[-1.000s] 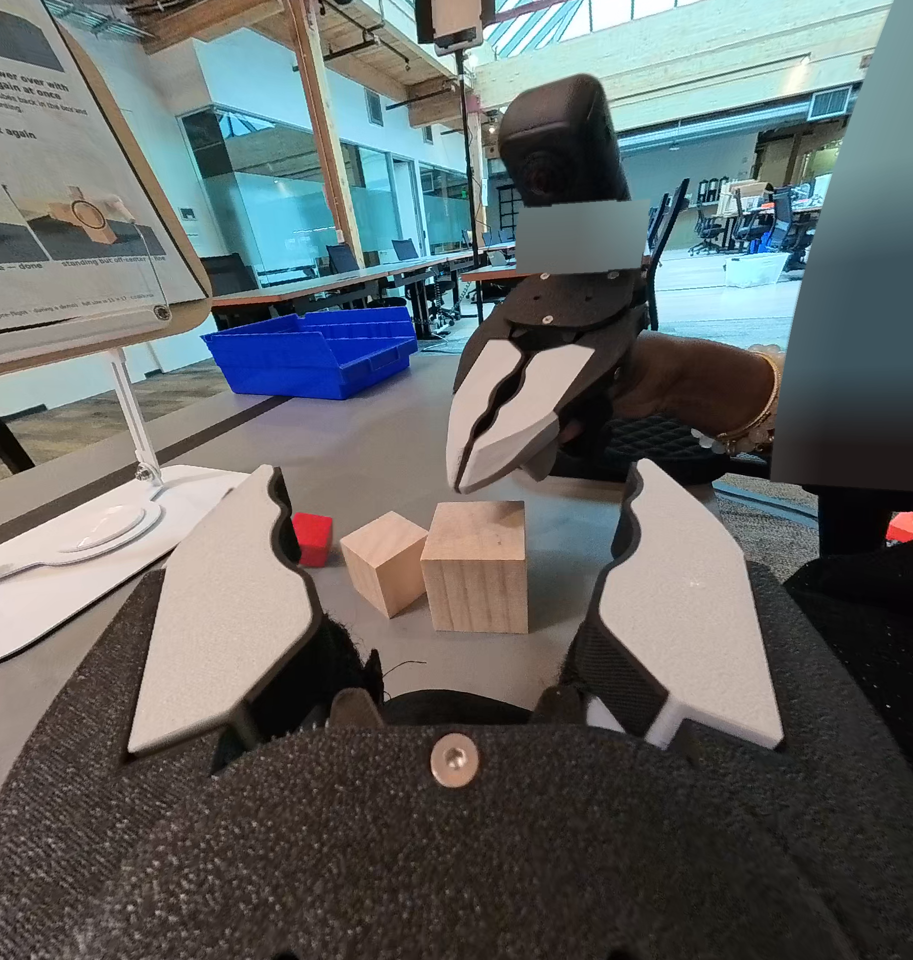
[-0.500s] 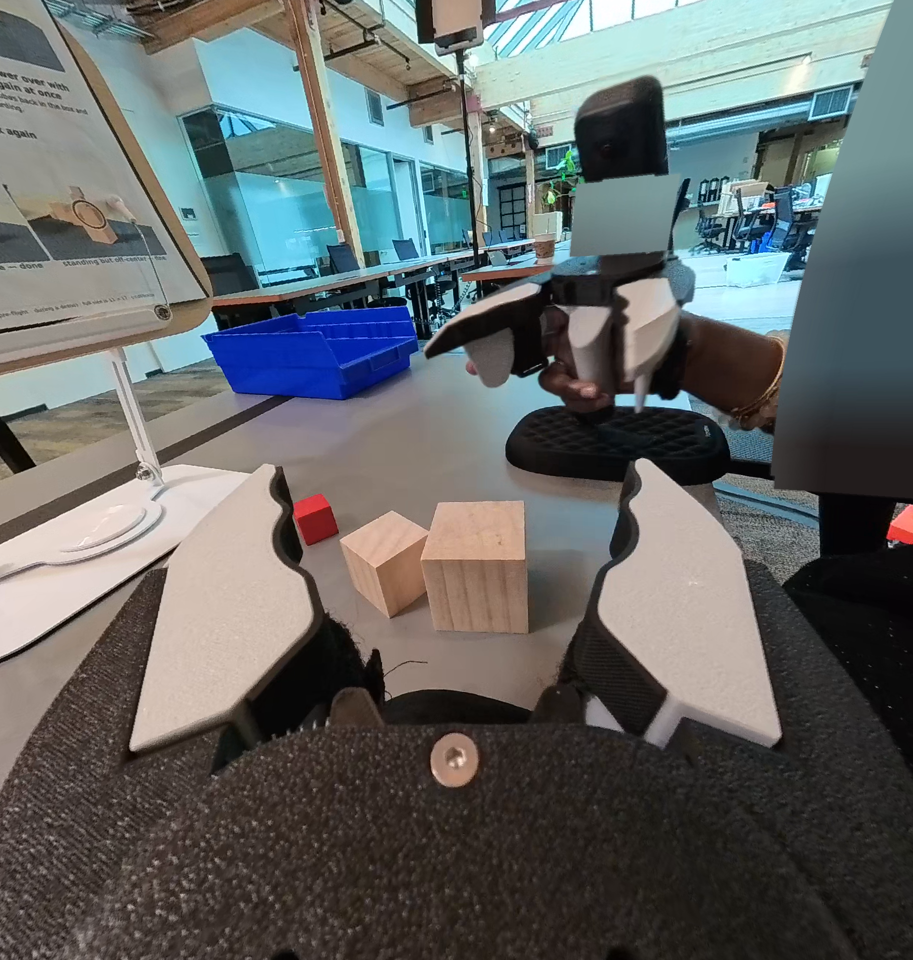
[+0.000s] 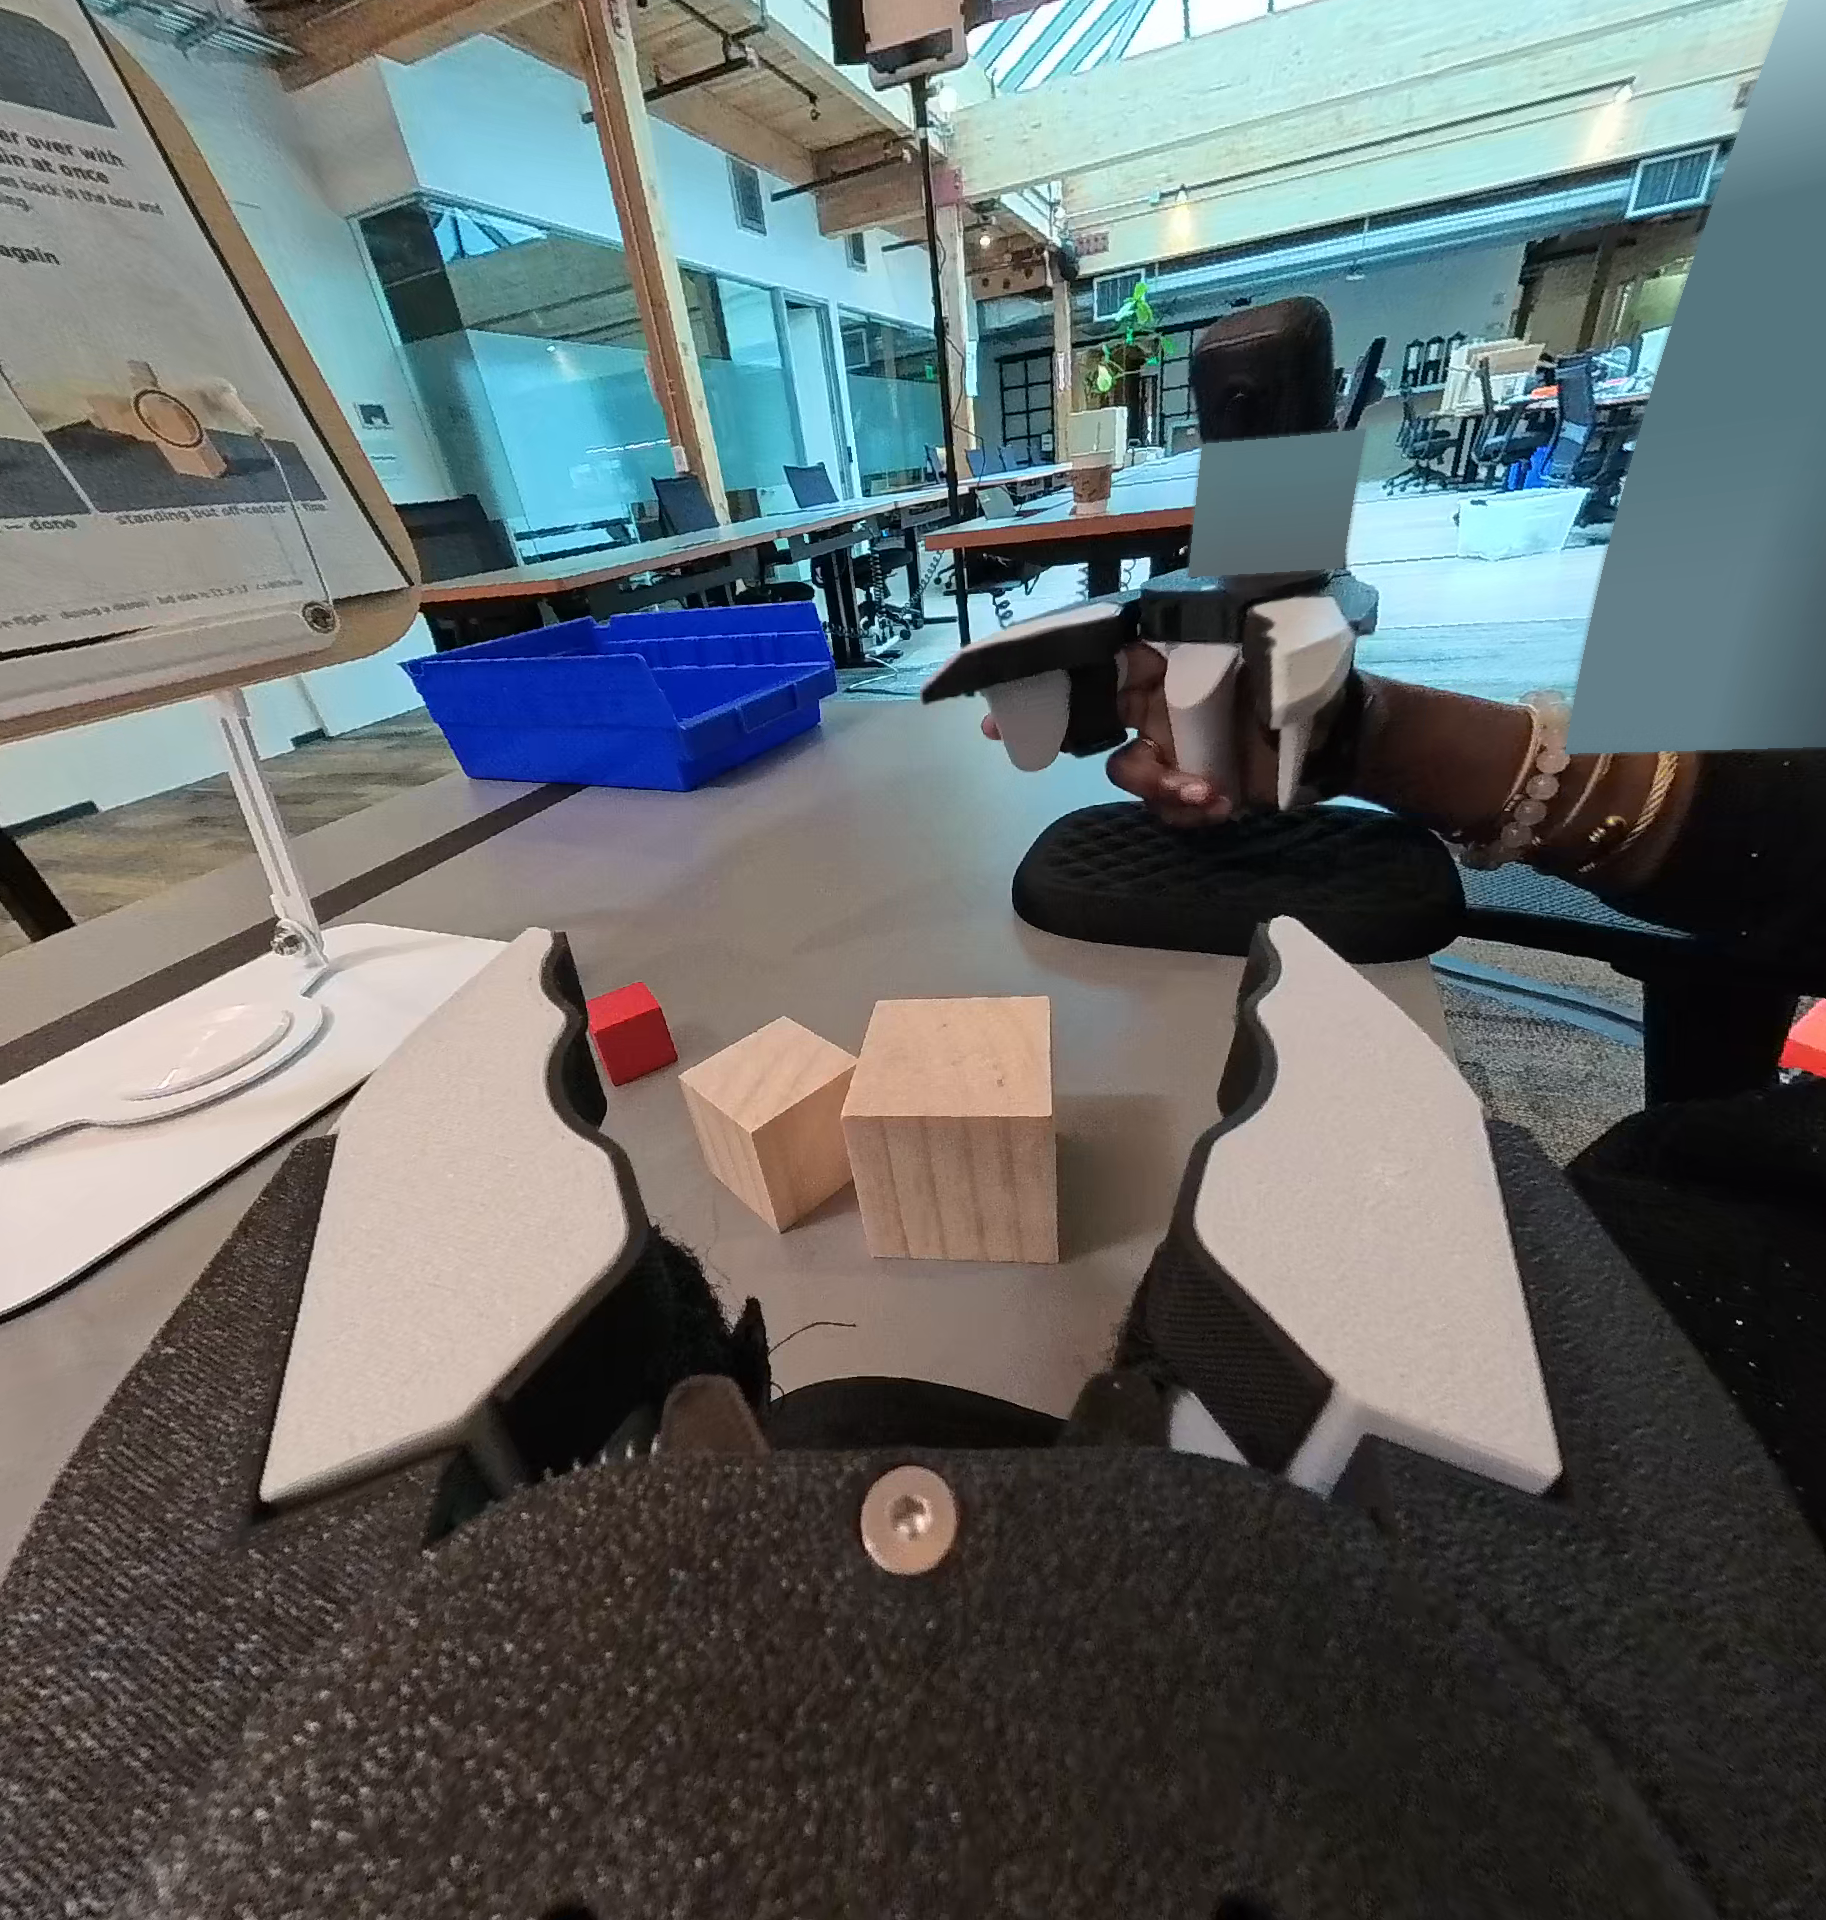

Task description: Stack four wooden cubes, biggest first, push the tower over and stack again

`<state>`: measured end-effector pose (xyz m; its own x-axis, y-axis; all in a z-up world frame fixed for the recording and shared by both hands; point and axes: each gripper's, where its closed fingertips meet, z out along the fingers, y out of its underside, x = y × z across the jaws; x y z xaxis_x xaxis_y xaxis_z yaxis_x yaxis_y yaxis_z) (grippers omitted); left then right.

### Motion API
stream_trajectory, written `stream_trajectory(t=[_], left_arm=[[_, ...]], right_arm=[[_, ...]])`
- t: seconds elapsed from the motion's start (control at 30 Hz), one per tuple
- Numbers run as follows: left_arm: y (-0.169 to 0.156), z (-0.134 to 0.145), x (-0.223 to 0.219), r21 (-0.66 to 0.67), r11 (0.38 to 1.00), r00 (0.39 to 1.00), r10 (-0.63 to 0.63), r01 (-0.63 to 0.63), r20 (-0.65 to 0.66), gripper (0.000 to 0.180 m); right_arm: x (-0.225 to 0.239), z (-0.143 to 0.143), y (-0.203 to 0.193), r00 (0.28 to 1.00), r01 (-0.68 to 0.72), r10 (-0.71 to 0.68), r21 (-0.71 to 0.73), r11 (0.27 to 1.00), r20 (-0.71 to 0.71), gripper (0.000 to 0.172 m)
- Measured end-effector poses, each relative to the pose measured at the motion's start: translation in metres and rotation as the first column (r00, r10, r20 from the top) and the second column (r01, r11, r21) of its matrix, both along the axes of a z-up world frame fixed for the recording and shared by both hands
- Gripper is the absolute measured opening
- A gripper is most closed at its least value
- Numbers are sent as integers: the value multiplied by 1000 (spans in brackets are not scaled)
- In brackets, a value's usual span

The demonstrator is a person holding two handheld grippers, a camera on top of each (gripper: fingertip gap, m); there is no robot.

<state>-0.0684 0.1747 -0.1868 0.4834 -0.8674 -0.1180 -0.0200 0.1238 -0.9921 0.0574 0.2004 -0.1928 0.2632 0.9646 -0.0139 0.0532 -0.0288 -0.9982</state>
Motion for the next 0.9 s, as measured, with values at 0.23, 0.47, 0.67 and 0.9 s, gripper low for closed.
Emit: stream_trajectory(t=[0.23, 0.47, 0.67, 0.9], left_arm=[[0, 1, -1, 3, 1000, 1000, 1, -1, 6, 117], [4, 5, -8, -35, 998, 999, 48, -48, -11, 128], [0, -8, -7, -181, 981, 969, 27, -73, -244, 109], [-5, -58, 16, -392, 910, 799, -136, -132, -586, 79]], right_arm=[[1, -3, 1, 1000, -2, 2, -11, 1000, -15, 121], [-3, -11, -1, 999, 0, -1, 19, 1000, 46, 121], [0, -7, 0, 1000, 13, -13, 24, 1000, 7, 115], [1, -6, 0, 1000, 16, -16, 16, 1000, -2, 112]])
